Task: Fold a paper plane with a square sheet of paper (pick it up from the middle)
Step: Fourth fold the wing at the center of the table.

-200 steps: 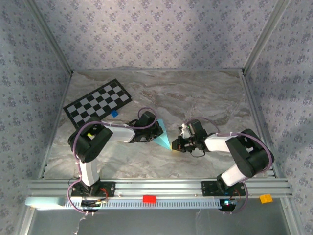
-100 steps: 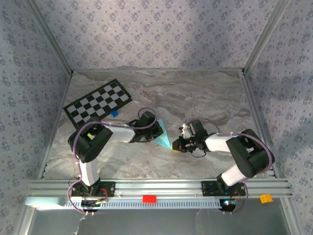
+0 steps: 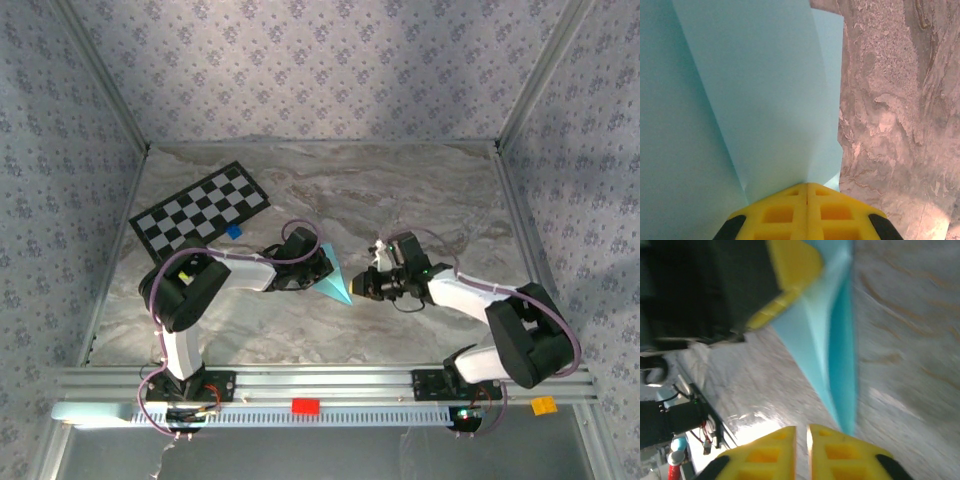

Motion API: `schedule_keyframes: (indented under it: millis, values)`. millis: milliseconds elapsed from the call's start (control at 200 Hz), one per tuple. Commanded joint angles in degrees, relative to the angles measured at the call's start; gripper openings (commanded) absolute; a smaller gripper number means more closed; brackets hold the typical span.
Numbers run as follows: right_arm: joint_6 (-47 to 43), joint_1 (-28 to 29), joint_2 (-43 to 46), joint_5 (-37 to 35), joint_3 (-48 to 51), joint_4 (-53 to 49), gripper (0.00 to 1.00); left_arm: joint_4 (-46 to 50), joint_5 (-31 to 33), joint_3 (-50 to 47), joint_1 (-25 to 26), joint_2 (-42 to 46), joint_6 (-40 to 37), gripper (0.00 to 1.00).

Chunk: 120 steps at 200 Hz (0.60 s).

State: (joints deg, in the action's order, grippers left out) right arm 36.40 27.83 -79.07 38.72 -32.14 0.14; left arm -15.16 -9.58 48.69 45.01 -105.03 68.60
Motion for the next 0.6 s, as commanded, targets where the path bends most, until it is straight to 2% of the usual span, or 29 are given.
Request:
schedule_keyframes:
  millis: [0,85,285,460,595]
  values:
    - [-2.34,1.43,-3.13,4.22,-4.26,-1.49,0.06,2.85,2.28,-1.58,-0.44,-0.86,0.06,0.0]
    - [-2.57,3.07,-6.62,3.67,-6.53,-1.56,0.02,2.82,2.23,-1.59,-0.37,-0.87,0.13,0.0]
    - [-3.33,5.22,-11.12,-0.49,-9.38,-3.14,0.01,2.73,2.25,-1.67,-0.37,-0.87,0.13,0.0]
    - [-3.69,5.36,-13.64,-4.61,-9.81,-4.04,0.01,2.9,2.26,-1.58,-0.39,-0.87,0.05,0.0]
    - [-3.97,4.91,-15.03,-5.14,-8.89,-3.77,0.01,2.9,2.25,-1.54,-0.34,-0.96,0.13,0.0]
